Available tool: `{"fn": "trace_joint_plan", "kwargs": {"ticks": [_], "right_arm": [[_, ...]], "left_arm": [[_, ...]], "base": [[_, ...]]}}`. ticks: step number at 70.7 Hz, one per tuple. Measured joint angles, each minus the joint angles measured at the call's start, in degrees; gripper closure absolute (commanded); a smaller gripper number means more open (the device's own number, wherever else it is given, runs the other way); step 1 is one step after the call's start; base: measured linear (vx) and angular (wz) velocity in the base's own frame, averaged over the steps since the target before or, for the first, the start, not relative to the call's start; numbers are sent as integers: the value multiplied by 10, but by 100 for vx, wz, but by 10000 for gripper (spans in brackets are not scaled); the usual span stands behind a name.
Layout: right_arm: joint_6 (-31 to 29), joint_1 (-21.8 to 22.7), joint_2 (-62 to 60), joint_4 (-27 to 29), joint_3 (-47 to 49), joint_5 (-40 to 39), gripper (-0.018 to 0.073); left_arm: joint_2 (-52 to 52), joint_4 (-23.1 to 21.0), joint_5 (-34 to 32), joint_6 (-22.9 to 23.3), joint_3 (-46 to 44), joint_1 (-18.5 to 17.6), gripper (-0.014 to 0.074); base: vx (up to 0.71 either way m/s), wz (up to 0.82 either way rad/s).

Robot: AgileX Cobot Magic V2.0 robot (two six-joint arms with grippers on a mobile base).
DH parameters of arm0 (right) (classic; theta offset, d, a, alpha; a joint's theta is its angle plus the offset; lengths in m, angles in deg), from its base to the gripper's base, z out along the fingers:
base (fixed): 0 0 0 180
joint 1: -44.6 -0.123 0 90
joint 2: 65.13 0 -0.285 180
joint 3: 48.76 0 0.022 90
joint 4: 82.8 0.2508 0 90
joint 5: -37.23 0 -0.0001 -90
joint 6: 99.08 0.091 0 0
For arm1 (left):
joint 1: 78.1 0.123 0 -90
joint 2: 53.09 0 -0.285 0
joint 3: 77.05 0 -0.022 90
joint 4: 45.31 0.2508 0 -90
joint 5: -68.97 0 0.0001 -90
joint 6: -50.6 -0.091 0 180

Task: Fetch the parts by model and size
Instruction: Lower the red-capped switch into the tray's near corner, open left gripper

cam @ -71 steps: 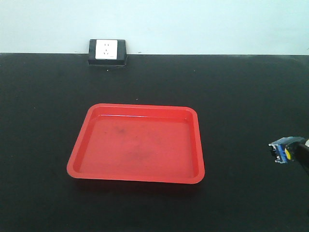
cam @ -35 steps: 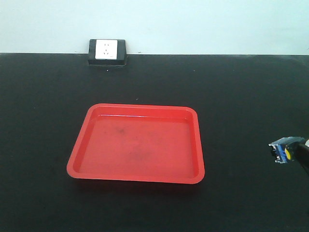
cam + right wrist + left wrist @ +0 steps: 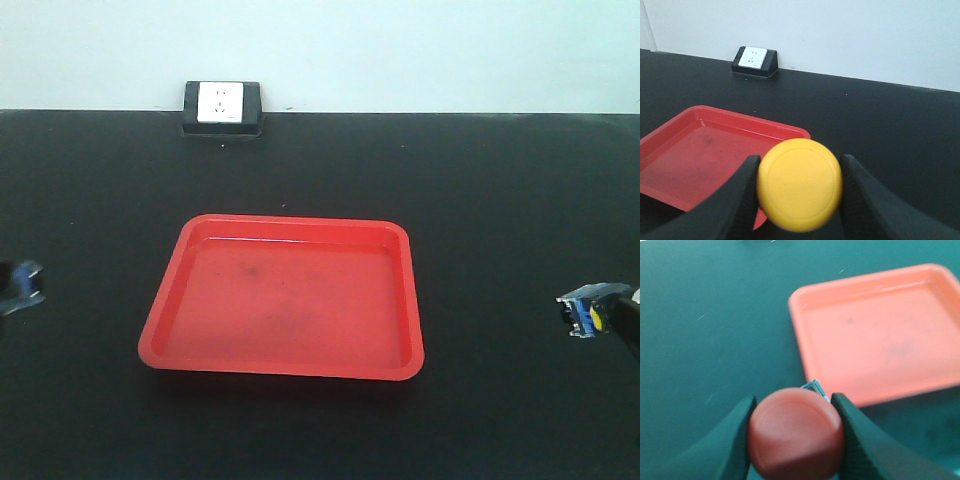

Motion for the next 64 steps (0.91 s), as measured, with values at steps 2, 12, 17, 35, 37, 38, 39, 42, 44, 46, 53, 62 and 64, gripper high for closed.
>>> {"fn": "trace_joint_plan", "kwargs": {"ticks": [2,12,17,35,37,38,39,42,44,46,53,62,64], "right_arm": [[0,0,0,0,0,0,565],[0,0,0,0,0,0,565],[0,0,0,0,0,0,565],[0,0,0,0,0,0,565],[0,0,0,0,0,0,565],[0,0,0,0,0,0,565],[0,0,0,0,0,0,565],[0,0,0,0,0,0,565],[0,0,0,0,0,0,565],[0,0,0,0,0,0,565],[0,0,0,0,0,0,565],[0,0,0,0,0,0,565],[0,0,0,0,0,0,564]], "left_arm": [[21,-9,-11,-6,-8,0,594],[126,-66,-55,-54,-56,0,593],[178,-89,-65,-80,-88,0,593],[336,-104,-59,-112,-193,-1,585],[357,-104,-59,-115,-204,-2,582],[365,-104,-59,-116,-208,-3,580],[369,-104,-59,-118,-210,-3,578],[397,-104,-59,-123,-224,-3,571],[409,-104,-58,-126,-229,-6,568],[427,-104,-58,-128,-237,-8,564],[471,-104,-57,-130,-249,-11,548],[517,-103,-62,-130,-251,-13,528],[526,-103,-64,-130,-251,-13,525]], "base": [[0,0],[0,0],[0,0],[0,0],[0,0],[0,0],[0,0],[0,0],[0,0],[0,0],[0,0],[0,0],[0,0]]}}
